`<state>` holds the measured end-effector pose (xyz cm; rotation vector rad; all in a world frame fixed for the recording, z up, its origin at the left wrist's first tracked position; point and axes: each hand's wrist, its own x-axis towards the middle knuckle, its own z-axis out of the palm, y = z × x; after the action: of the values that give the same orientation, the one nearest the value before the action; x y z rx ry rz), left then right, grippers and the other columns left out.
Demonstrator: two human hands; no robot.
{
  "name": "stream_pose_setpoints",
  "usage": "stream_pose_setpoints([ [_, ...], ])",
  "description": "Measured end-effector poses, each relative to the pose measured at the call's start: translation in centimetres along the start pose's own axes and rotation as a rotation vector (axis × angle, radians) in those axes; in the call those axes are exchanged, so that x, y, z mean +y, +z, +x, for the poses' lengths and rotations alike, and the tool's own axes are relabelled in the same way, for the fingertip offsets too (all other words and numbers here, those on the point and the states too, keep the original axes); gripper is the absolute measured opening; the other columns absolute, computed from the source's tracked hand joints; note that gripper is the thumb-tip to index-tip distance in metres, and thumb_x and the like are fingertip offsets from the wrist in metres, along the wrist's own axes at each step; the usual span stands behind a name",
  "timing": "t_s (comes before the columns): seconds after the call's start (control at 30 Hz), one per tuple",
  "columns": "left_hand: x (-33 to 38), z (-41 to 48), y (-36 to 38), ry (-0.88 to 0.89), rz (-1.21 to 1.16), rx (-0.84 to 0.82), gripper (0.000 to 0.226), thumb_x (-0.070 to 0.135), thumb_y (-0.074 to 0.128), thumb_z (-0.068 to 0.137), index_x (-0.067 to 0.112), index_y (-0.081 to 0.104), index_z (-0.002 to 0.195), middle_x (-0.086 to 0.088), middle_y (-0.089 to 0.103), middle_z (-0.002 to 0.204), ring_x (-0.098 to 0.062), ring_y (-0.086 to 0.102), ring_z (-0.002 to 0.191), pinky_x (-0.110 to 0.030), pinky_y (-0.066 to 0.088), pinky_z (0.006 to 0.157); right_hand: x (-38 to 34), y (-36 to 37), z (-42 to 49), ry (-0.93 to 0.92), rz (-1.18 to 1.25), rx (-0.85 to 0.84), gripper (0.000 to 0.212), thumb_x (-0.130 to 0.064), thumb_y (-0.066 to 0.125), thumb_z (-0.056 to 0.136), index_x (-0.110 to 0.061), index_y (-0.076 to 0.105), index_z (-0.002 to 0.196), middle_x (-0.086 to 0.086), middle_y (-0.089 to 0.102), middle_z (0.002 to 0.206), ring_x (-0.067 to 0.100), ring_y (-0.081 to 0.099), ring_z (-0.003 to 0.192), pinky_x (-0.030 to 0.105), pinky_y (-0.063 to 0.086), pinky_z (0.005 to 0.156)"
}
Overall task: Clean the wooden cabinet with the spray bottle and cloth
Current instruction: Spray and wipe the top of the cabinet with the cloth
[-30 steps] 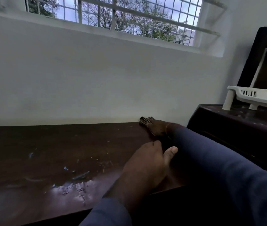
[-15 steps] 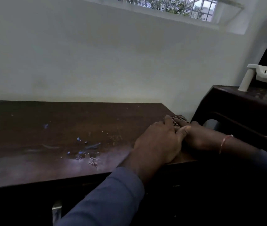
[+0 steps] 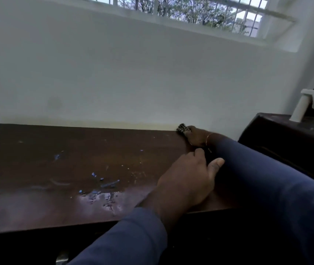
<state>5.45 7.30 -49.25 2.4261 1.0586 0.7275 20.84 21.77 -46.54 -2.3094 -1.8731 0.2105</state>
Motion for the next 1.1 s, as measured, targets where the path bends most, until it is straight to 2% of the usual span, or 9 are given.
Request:
stream_pose_setpoints([
  [0.13, 0.0, 0.0, -0.1, 0.000, -0.028, 0.012, 0.055, 0.055, 0.028, 0.100, 0.011, 0.046, 0.127, -0.015, 0.058, 0.126, -0.031, 0.053, 0.117, -0.044, 0.043, 0.098, 2.0, 0.7, -2.7, 0.007, -0.013, -0.026, 0.069, -0.056, 0.038, 0.091, -0.019, 0.027, 0.148, 0.021, 0.032, 0.151, 0.041, 0.046, 0.127, 0.042, 0.038, 0.106],
  [0.2, 0.2, -0.1, -0.2, -0.004, -0.032, 0.008, 0.056, 0.055, 0.028, 0.100, 0.011, 0.045, 0.131, -0.015, 0.057, 0.129, -0.032, 0.052, 0.119, -0.044, 0.043, 0.099, 2.9, 0.3, -6.8, 0.039, 0.024, -0.056, 0.076, -0.059, 0.042, 0.083, -0.021, 0.026, 0.147, 0.024, 0.041, 0.143, 0.041, 0.049, 0.123, 0.042, 0.042, 0.101],
  [0.3, 0.4, -0.1, -0.2, -0.020, -0.028, 0.003, 0.052, 0.054, 0.029, 0.100, 0.011, 0.046, 0.125, -0.017, 0.057, 0.127, -0.034, 0.053, 0.118, -0.042, 0.043, 0.098, 4.4, 0.5, -12.7, 0.002, 0.013, -0.044, 0.057, -0.045, 0.043, 0.096, -0.026, 0.023, 0.147, 0.027, 0.046, 0.134, 0.042, 0.050, 0.121, 0.042, 0.042, 0.101],
  [0.47, 0.5, -0.3, -0.2, -0.066, 0.016, -0.057, 0.072, 0.059, 0.025, 0.099, 0.005, 0.027, 0.146, -0.020, 0.043, 0.146, -0.032, 0.040, 0.136, -0.040, 0.035, 0.109, 4.8, 1.1, -19.3, 0.017, -0.060, 0.076, 0.049, -0.062, 0.018, 0.094, -0.034, 0.031, 0.133, 0.027, 0.049, 0.130, 0.042, 0.051, 0.118, 0.050, 0.042, 0.101],
  [0.63, 0.6, -0.3, -0.1, -0.047, 0.062, -0.060, 0.076, 0.056, 0.024, 0.101, 0.006, 0.004, 0.155, -0.018, 0.031, 0.155, -0.030, 0.032, 0.142, -0.041, 0.030, 0.114, 3.3, 0.5, -15.2, 0.041, -0.090, -0.025, 0.062, -0.055, 0.030, 0.093, -0.021, 0.027, 0.144, 0.024, 0.036, 0.145, 0.045, 0.041, 0.129, 0.052, 0.036, 0.106],
  [0.73, 0.5, -0.4, 0.0, -0.027, 0.067, -0.036, 0.074, 0.054, 0.024, 0.101, 0.008, 0.004, 0.155, -0.016, 0.032, 0.155, -0.029, 0.033, 0.141, -0.041, 0.030, 0.114, 1.1, -0.5, -10.3, 0.041, -0.065, -0.059, 0.053, -0.036, 0.042, 0.100, -0.010, 0.030, 0.145, 0.022, 0.037, 0.146, 0.041, 0.042, 0.130, 0.044, 0.036, 0.106],
  [0.9, -0.4, 0.4, 0.4, -0.023, 0.089, 0.011, 0.070, 0.052, 0.025, 0.102, 0.007, 0.013, 0.154, -0.017, 0.041, 0.148, -0.030, 0.039, 0.134, -0.040, 0.034, 0.109, -0.7, -1.5, -4.1, 0.073, -0.012, -0.070, 0.044, -0.012, 0.037, 0.103, 0.003, 0.033, 0.144, 0.020, 0.028, 0.152, 0.038, 0.040, 0.133, 0.032, 0.036, 0.102],
  [1.0, -0.1, 0.4, 0.1, -0.023, 0.074, 0.006, 0.068, 0.049, 0.025, 0.103, 0.005, 0.015, 0.153, -0.016, 0.040, 0.149, -0.029, 0.037, 0.136, -0.038, 0.032, 0.110, -0.3, -1.3, -4.3, 0.039, -0.010, -0.046, 0.047, -0.017, 0.030, 0.105, -0.002, 0.026, 0.149, 0.019, 0.020, 0.158, 0.035, 0.032, 0.140, 0.033, 0.029, 0.110],
  [1.1, -0.1, 0.2, -0.2, -0.031, 0.082, 0.002, 0.065, 0.046, 0.026, 0.104, 0.004, 0.017, 0.152, -0.019, 0.043, 0.146, -0.032, 0.040, 0.134, -0.040, 0.033, 0.110, 0.2, -0.9, -6.7, 0.029, 0.011, -0.030, 0.052, -0.034, 0.032, 0.103, -0.010, 0.025, 0.149, 0.022, 0.033, 0.152, 0.037, 0.040, 0.134, 0.037, 0.034, 0.107],
])
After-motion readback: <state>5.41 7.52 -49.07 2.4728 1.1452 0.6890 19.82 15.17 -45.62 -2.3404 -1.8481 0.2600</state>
